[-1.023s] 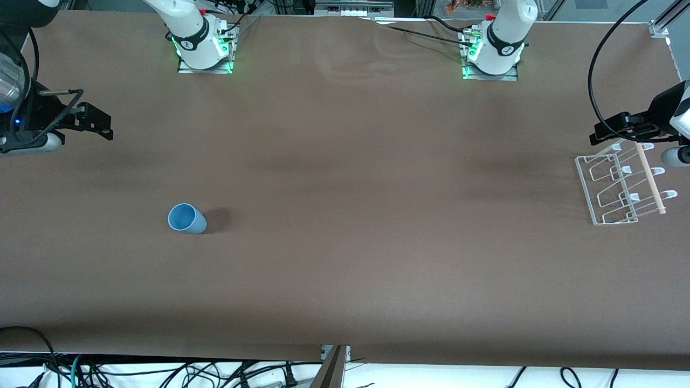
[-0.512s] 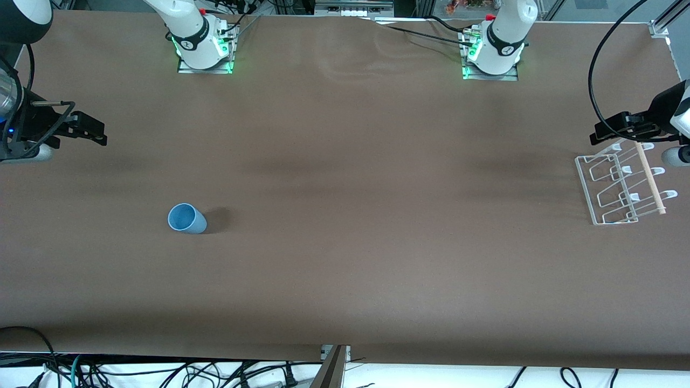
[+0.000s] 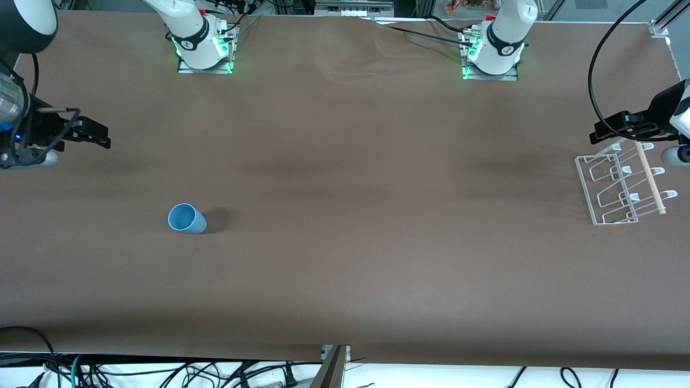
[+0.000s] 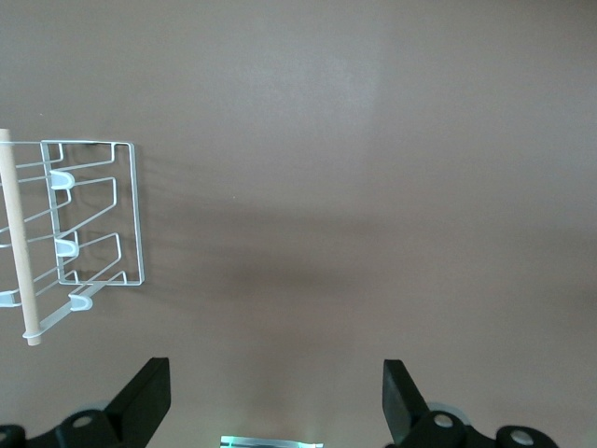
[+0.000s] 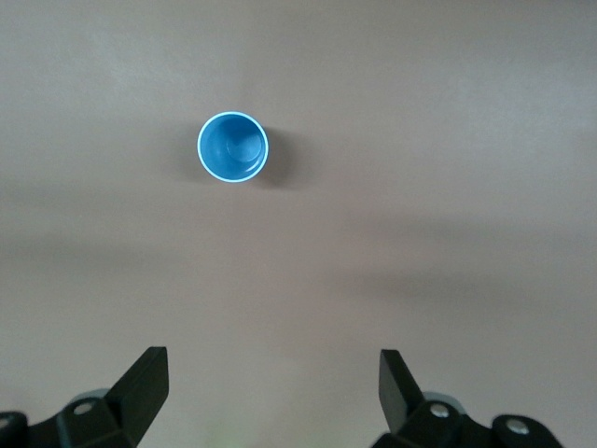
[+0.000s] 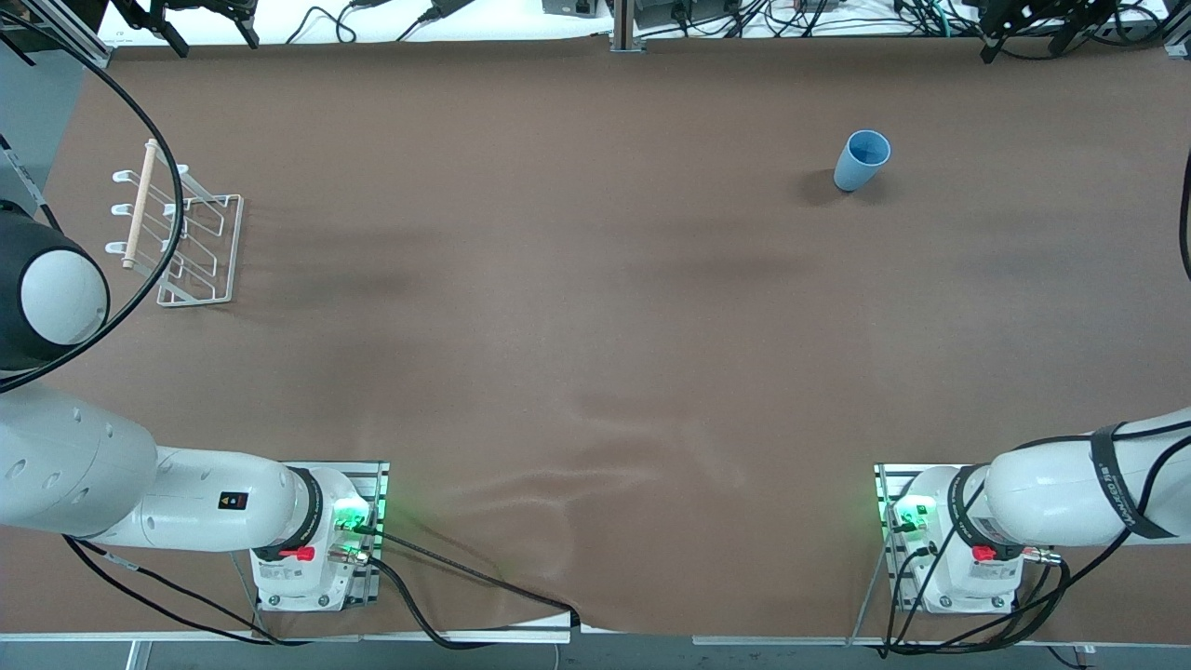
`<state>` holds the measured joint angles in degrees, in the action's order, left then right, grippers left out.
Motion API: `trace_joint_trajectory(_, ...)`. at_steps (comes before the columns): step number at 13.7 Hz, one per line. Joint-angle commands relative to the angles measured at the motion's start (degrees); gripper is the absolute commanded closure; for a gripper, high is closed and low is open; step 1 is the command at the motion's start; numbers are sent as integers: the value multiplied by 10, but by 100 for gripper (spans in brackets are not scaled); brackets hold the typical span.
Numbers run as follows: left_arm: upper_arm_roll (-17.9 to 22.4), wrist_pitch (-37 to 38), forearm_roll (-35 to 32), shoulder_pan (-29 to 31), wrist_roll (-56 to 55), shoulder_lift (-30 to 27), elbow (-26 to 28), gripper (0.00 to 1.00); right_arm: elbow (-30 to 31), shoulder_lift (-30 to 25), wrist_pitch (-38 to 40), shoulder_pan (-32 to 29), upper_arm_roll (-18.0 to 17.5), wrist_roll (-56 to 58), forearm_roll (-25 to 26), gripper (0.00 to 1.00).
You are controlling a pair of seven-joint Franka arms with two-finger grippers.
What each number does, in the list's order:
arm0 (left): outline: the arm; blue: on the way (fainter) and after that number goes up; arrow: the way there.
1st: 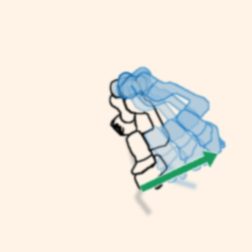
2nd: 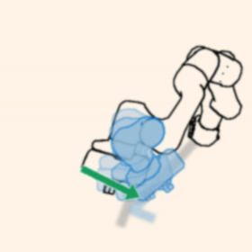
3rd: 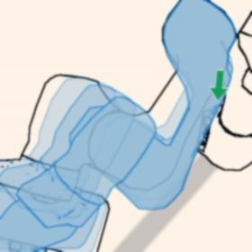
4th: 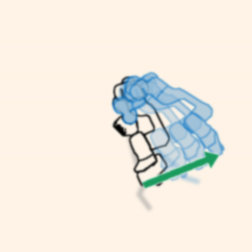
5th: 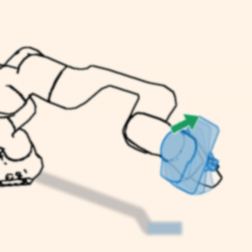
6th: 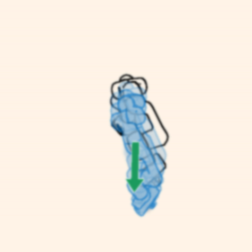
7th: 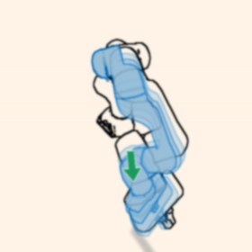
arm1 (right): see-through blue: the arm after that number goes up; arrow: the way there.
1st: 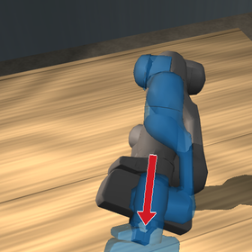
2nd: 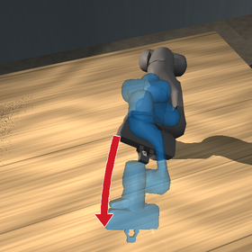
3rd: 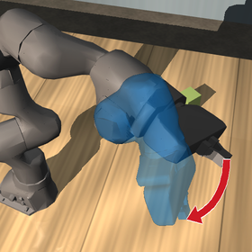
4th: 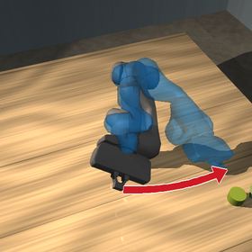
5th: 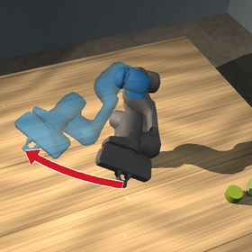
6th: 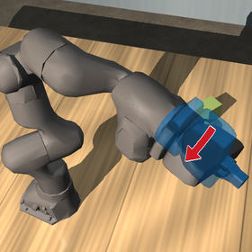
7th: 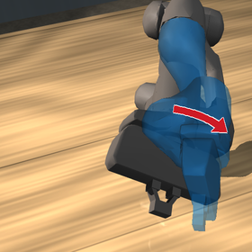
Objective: Transfer cup to left arm and place on rack
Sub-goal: 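Reach the right gripper down and grasp the blue cup's base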
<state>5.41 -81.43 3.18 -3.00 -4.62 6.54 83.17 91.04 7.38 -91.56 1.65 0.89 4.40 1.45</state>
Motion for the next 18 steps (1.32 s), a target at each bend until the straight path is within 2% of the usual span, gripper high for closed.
trace_joint_trajectory(1, 0, 4, 2, -1, 0, -8, 7, 0, -7, 65, -50, -4, -5, 3, -2, 0)
trace_joint_trajectory(5, 0, 4, 2, -1, 0, -7, 7, 0, -8, 162, -160, -3, -6, 2, -3, 0)
trace_joint_trajectory(9, 0, 3, 2, -3, 1, -7, 10, 0, -8, 251, -214, 8, -9, 1, -2, 0)
trace_joint_trajectory(15, 0, 2, 2, -4, 2, -4, 13, 0, -9, 282, -243, 14, -9, -10, -3, 0)
trace_joint_trajectory(16, 0, 2, 2, -4, 2, -4, 13, 0, -9, 293, -251, 20, -9, -20, -2, 11)
trace_joint_trajectory(17, 0, 2, 2, -4, 2, -4, 13, 0, -9, 301, -264, 28, -9, -33, 0, 42)
trace_joint_trajectory(18, 0, 2, 2, -5, 2, -4, 13, 0, -9, 310, -273, 30, -9, -40, 0, 61)
